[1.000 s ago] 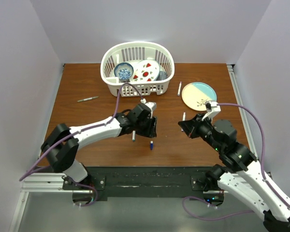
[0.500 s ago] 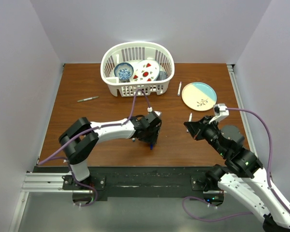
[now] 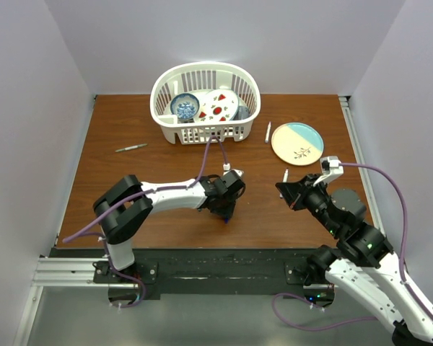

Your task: Insert the pens into the pen caps

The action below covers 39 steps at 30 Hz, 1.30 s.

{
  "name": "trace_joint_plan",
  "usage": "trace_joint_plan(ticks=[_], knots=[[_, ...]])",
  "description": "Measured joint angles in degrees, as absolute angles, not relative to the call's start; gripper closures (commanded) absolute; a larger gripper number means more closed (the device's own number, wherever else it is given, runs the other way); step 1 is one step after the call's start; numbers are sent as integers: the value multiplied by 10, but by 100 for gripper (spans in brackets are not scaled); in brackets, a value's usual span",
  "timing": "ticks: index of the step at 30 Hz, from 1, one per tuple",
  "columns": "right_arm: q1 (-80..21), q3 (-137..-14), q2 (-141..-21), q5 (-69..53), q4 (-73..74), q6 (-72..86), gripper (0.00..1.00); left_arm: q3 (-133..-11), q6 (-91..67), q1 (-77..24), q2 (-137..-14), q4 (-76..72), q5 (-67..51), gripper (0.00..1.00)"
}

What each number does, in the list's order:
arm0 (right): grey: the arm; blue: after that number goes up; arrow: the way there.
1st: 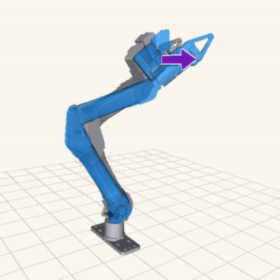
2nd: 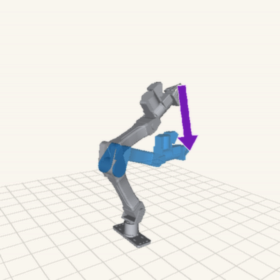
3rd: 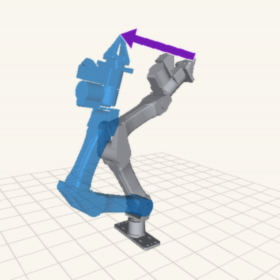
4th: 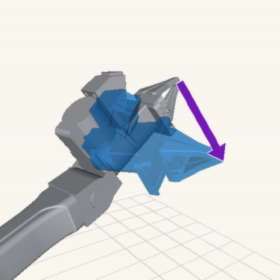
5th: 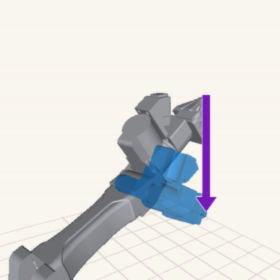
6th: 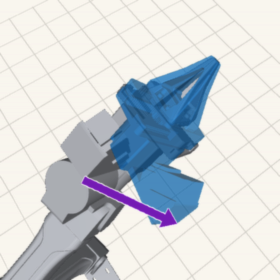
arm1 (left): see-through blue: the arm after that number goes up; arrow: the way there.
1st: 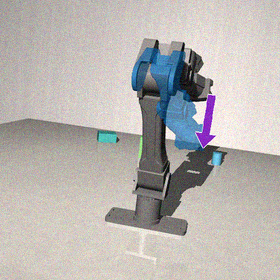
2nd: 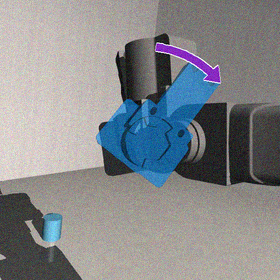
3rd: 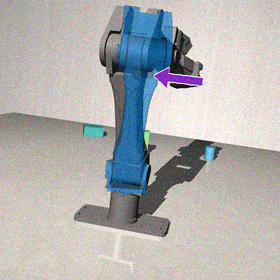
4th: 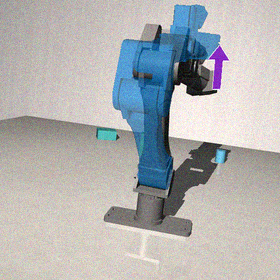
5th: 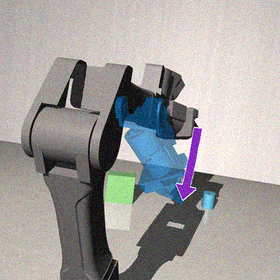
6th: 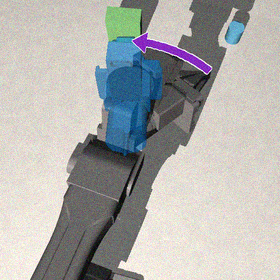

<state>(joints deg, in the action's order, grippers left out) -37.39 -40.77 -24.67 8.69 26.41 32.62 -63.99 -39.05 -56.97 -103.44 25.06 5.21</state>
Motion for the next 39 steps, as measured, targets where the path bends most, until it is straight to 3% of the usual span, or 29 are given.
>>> trace_joint_plan(ticks=[8,16,22,28,39], knots=[[-374,-406,-246,82,262,327,100,-643,-394,-578,-1038,256,63,100],[-374,-376,-248,41,227,334,100,-603,-399,-538,-992,195,-2,100],[-374,-316,-271,-40,135,350,100,-501,-446,-415,-830,31,-104,100],[-374,-260,-344,-132,2,380,100,-422,-534,-392,-713,-192,-150,100],[-374,-245,-428,-235,-186,402,100,-406,-591,-391,-703,-432,-200,100]])
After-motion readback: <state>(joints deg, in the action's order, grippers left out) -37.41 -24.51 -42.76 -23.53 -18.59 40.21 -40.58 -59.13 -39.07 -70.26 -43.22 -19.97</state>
